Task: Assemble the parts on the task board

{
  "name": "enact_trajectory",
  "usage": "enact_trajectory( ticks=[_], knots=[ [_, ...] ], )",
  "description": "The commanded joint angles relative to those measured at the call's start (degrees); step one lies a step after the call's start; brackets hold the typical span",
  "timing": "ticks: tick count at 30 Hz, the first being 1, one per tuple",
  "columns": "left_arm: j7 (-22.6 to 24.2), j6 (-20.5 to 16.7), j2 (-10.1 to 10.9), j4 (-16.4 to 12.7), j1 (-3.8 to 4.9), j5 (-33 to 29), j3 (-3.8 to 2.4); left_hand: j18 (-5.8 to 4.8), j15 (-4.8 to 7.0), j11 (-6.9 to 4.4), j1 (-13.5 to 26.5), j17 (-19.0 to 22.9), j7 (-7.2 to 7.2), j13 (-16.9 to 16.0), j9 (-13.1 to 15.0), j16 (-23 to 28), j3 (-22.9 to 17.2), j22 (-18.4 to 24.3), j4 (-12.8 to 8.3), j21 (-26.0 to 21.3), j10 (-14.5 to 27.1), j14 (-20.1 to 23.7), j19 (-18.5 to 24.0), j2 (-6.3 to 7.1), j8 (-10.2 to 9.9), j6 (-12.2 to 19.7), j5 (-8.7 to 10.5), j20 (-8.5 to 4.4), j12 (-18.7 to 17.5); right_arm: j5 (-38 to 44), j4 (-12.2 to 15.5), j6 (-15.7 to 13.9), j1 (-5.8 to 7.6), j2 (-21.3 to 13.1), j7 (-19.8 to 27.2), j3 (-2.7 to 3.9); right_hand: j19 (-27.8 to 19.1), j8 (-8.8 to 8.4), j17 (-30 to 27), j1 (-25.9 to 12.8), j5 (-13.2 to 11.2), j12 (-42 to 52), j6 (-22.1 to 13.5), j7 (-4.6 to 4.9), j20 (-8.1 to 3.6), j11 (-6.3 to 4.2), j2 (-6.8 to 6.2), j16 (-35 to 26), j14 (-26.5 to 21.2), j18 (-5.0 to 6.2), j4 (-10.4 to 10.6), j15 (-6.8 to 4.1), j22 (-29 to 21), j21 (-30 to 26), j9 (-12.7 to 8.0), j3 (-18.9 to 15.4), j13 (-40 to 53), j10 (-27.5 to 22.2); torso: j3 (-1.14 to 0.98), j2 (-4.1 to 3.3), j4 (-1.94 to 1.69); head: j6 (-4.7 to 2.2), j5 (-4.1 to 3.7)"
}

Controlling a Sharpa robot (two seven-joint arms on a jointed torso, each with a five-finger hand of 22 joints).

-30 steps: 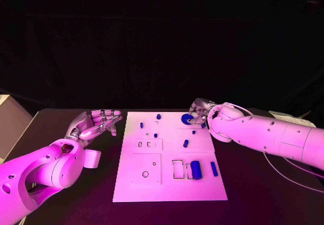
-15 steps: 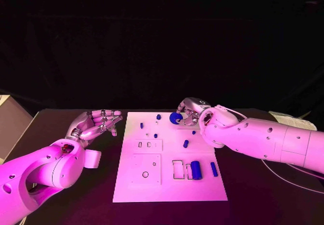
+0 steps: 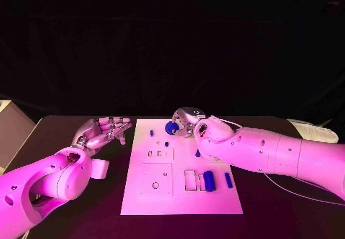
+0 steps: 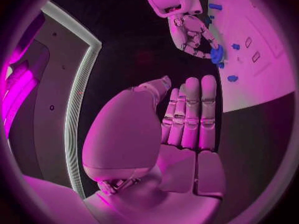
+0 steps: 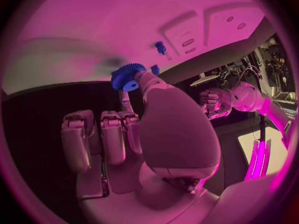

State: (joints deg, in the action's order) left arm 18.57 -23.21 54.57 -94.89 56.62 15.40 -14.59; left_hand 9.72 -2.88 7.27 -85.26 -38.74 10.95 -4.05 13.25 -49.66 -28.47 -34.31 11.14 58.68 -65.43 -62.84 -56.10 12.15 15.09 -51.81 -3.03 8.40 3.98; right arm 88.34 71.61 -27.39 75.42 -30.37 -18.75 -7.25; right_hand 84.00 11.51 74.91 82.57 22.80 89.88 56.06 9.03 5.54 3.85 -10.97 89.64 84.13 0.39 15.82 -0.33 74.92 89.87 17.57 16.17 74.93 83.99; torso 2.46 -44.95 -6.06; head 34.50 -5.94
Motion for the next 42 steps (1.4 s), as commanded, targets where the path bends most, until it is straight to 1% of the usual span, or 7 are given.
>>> enact_trajectory(
  ticks=[1,5,12,34,35,37,42],
  knots=[
    [0.48,0.86,-0.17,-0.05,0.00,-0.08,-0.04,0.86,-0.03,0.03,0.45,-0.08,-0.02,-0.06,0.05,-0.39,-0.29,-0.05,0.14,0.19,0.54,0.17,0.37,0.13,-0.28,0.46,0.05,-0.04,-0.07,2.66,-1.19,0.71,-0.23,1.02,-0.56,-0.02,6.00,0.20,15.09,0.07,0.15,0.12,1.35,-1.07,-0.31,-0.42,-0.56,0.36,5.87,-0.39,0.08,-0.44,15.08,0.13,0.20,0.41,15.07,6.01,0.06,-0.05,-0.10,0.11,0.17],
    [0.47,0.88,-0.27,0.06,0.00,-0.08,-0.04,0.86,-0.03,0.03,0.45,-0.08,-0.02,-0.06,0.05,-0.39,-0.29,-0.05,0.14,0.19,0.54,0.17,0.37,0.13,-0.28,0.46,0.05,-0.04,-0.07,2.74,-2.15,1.15,-0.45,2.17,-0.55,-0.05,6.00,0.20,15.09,0.07,0.15,0.12,1.35,-1.07,-0.31,-0.42,-0.56,0.36,5.87,-0.39,0.08,-0.44,15.08,0.13,0.20,0.41,15.07,6.01,0.00,-0.09,-0.07,0.26,0.27],
    [0.46,0.93,-0.42,0.14,0.00,-0.08,-0.04,0.86,-0.03,0.03,0.45,-0.08,-0.02,-0.06,0.05,-0.39,-0.29,-0.05,0.14,0.19,0.54,0.17,0.37,0.13,-0.28,0.46,0.05,-0.04,-0.07,2.61,-3.93,1.75,-0.80,3.65,-0.51,-0.07,6.00,0.16,15.09,0.04,0.05,0.12,1.30,-1.07,-0.33,-0.42,-0.64,0.36,5.87,-0.39,0.07,-0.46,15.08,0.13,0.18,0.51,15.07,6.01,0.22,-0.22,-0.29,0.35,0.20],
    [0.37,0.79,-0.14,-0.06,0.02,-0.08,-0.04,0.86,-0.03,0.03,0.45,-0.08,-0.02,-0.06,0.05,-0.39,-0.29,-0.05,0.14,0.19,0.54,0.17,0.37,0.13,-0.28,0.46,0.05,-0.04,-0.07,1.54,-6.86,4.40,-1.08,5.51,0.26,-0.12,6.00,-1.03,15.09,-1.94,-1.24,0.12,-0.41,-0.44,-0.16,0.09,-2.24,0.36,5.87,-0.39,0.54,-0.09,15.08,0.13,-0.31,0.80,15.07,6.01,0.09,-0.21,-0.14,0.56,0.65],
    [0.37,0.78,-0.13,-0.07,0.02,-0.08,-0.04,0.86,-0.03,0.03,0.45,-0.08,-0.02,-0.06,0.05,-0.39,-0.29,-0.05,0.14,0.19,0.54,0.17,0.37,0.13,-0.28,0.46,0.05,-0.04,-0.07,1.49,-6.90,4.42,-1.08,5.52,0.27,-0.13,6.00,-1.16,15.09,-2.13,-1.42,0.12,-0.60,-0.37,-0.12,0.14,-2.35,0.36,5.87,-0.39,0.57,-0.04,15.08,0.13,-0.36,0.72,15.07,6.01,0.07,-0.22,-0.13,0.57,0.65],
    [0.36,0.77,-0.10,-0.09,0.02,-0.08,-0.04,0.87,-0.04,0.04,0.57,-0.06,-0.01,-0.07,0.09,-0.44,-0.36,-0.11,0.10,0.33,0.56,0.21,0.47,0.15,-0.28,0.48,0.05,-0.03,-0.06,1.12,-7.03,4.49,-1.08,5.53,0.43,-0.13,6.00,-2.45,15.09,-4.16,-5.79,0.12,-2.45,0.13,0.37,0.63,-2.71,0.36,5.87,-0.39,0.73,0.50,15.08,0.13,-0.84,-1.19,15.07,6.01,0.05,-0.25,-0.11,0.48,0.67],
    [0.33,0.79,-0.07,-0.11,0.02,-0.08,-0.04,0.87,-0.04,0.04,0.57,-0.06,-0.01,-0.07,0.09,-0.44,-0.36,-0.11,0.10,0.33,0.56,0.21,0.47,0.15,-0.28,0.48,0.05,-0.03,-0.06,-0.02,-6.94,4.50,-1.08,5.41,1.07,-0.15,6.00,-3.47,15.09,-8.89,-6.27,0.12,-3.11,0.47,0.89,1.01,-1.10,0.36,5.87,-0.39,0.97,0.92,15.08,0.13,-1.16,-4.98,15.07,6.01,0.03,-0.18,-0.18,0.44,0.64]
  ],
)
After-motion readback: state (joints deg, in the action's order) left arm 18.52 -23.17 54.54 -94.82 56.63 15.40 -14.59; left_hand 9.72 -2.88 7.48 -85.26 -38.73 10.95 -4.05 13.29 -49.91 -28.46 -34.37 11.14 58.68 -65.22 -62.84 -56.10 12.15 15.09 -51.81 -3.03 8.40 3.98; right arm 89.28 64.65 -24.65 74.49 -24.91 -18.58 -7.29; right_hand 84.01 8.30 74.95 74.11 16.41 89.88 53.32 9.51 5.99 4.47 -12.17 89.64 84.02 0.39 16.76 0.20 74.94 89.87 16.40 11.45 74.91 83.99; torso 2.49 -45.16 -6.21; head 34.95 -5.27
